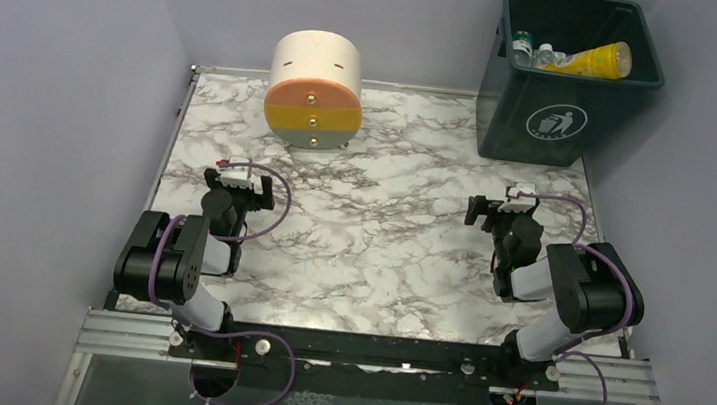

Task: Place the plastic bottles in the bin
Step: Reset both arms

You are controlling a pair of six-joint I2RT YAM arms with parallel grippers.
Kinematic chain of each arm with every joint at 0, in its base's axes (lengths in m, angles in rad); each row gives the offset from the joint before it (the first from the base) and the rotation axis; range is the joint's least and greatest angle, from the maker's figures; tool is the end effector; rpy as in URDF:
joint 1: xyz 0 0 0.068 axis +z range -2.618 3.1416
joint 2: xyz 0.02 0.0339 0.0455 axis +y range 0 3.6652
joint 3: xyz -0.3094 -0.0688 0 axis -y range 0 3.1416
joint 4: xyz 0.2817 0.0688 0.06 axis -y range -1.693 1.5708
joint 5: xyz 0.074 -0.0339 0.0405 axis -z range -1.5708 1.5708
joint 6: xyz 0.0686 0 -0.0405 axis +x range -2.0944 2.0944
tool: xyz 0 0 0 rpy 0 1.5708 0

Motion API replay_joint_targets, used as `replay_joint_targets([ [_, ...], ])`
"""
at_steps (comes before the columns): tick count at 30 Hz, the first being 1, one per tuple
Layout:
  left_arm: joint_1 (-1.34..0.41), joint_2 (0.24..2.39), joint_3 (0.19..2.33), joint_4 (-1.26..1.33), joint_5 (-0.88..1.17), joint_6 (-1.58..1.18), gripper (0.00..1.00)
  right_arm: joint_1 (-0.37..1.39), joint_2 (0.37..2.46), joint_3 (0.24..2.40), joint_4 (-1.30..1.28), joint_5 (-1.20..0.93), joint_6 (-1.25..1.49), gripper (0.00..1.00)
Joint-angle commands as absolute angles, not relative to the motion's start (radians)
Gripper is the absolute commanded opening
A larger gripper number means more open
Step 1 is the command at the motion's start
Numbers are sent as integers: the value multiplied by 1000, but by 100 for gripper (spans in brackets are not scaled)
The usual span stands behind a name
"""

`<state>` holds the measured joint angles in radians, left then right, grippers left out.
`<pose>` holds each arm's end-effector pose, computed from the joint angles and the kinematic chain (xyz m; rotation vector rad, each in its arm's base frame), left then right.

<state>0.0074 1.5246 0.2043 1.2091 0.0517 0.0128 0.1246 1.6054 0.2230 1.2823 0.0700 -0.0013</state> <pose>0.2753 -0.0015 0.1487 0.0434 1.6814 -0.0283 0.2825 0.0305 0.1430 -0.0523 1.6700 0.0347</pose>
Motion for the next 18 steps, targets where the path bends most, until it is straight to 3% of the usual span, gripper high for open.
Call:
replay_joint_targets([
  [1, 14, 1560, 175, 1373, 60, 26, 99, 129, 1618, 238, 1298, 46, -17, 100],
  [18, 13, 1644, 152, 1502, 167, 67, 99, 128, 1620, 241, 1293, 46, -16, 100],
])
